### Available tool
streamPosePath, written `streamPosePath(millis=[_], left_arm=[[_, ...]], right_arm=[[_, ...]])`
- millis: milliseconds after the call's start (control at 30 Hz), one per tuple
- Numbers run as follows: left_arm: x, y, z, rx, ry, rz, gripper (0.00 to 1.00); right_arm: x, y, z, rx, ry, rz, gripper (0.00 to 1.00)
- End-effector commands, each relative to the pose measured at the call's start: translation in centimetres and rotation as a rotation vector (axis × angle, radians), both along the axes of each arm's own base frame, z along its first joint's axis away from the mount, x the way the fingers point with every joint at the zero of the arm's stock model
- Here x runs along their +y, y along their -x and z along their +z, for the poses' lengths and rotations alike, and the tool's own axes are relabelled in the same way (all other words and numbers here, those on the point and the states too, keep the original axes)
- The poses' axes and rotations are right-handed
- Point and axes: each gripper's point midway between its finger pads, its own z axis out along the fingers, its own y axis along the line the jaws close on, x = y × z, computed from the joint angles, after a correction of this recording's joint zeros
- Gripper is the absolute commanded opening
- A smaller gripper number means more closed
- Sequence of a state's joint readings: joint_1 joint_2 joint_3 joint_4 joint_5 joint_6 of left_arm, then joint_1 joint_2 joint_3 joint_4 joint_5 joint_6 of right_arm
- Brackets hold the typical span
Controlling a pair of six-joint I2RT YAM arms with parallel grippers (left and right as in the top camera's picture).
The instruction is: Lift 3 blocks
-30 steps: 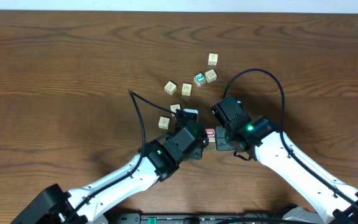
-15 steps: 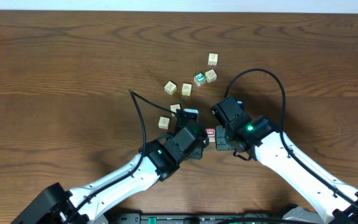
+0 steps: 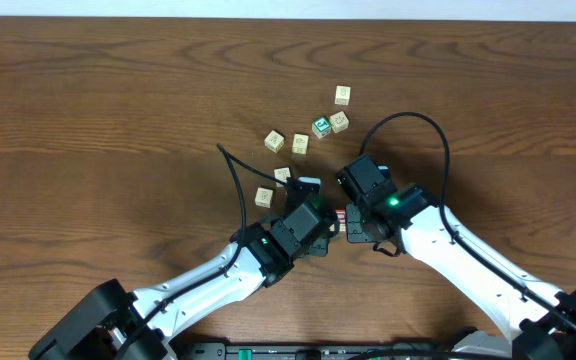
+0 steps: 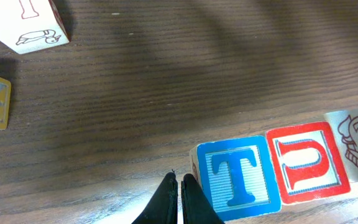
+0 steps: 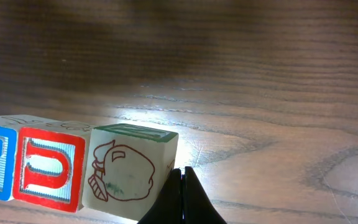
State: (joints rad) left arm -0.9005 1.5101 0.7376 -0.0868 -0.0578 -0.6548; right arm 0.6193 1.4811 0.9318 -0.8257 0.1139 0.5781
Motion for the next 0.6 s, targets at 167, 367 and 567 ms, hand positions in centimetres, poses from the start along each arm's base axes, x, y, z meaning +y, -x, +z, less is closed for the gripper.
streamPosePath(millis=[167,367,567], left_arm=[[-5.76,2.07,3.67,0.022,0.19,-0.173,0.07],[-5.74,2.11,2.98,0.034,0.176,-0.172,0.07],[-5.74,2.11,2.92,0.035,0.175,-0.171,0.07]], right_arm=[[6.05,2.39,0.58,0.105,-0.235,0.136,0.01],[5.92,2.29,0.54,0.1,-0.227,0.134,0.01],[5.82,2.21,0.52,0.097,-0.222,0.132,0.01]])
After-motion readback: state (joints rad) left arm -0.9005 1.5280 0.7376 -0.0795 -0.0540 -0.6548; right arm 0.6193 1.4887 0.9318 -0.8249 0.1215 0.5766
